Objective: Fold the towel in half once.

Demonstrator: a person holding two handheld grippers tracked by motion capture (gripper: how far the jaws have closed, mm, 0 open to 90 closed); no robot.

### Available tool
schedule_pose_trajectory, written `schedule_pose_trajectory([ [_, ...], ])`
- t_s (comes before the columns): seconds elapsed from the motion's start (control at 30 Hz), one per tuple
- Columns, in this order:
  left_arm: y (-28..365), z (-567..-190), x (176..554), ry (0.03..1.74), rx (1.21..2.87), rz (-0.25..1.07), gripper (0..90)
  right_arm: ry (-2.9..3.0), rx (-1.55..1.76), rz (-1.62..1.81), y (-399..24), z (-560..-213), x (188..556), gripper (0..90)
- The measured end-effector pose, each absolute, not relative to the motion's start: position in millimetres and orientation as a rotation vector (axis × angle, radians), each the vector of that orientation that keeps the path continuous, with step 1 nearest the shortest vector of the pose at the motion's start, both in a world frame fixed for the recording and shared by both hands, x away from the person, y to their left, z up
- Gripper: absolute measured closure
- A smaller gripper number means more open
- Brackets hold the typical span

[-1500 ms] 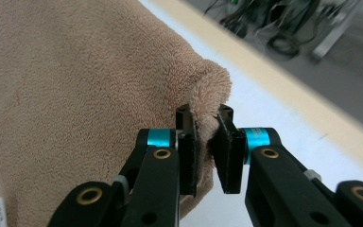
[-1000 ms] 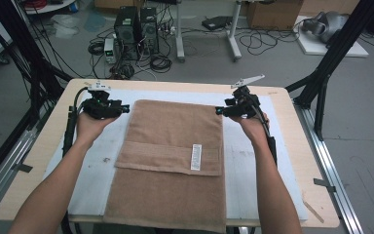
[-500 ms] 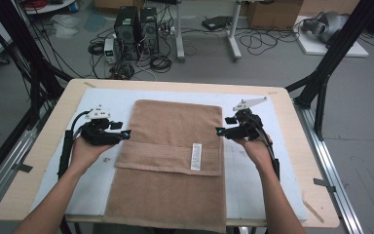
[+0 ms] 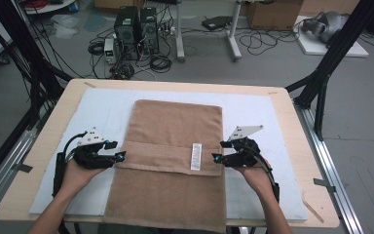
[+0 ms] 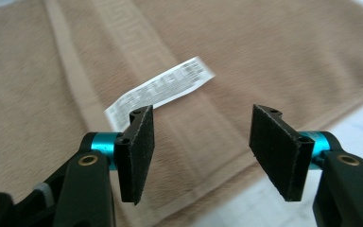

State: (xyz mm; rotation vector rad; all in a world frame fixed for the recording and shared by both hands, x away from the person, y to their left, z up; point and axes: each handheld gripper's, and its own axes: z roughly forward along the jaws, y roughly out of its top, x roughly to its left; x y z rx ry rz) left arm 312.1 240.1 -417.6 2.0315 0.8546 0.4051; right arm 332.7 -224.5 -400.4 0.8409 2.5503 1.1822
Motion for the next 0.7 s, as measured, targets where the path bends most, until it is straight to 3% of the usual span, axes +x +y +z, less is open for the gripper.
schedule_pose_trajectory([
  [0.37, 228, -437, 308, 0.813, 2.145, 0.308, 63.1, 2.665, 0.793, 1.119, -215, -431, 323, 54.5],
  [0.57, 227, -440, 308, 0.816, 2.155, 0.313, 67.1, 2.673, 0.792, 1.118, -216, -438, 323, 64.9],
  [0.7, 223, -441, 307, 0.801, 2.167, 0.331, 74.8, 2.678, 0.779, 1.121, -216, -439, 324, 69.5],
])
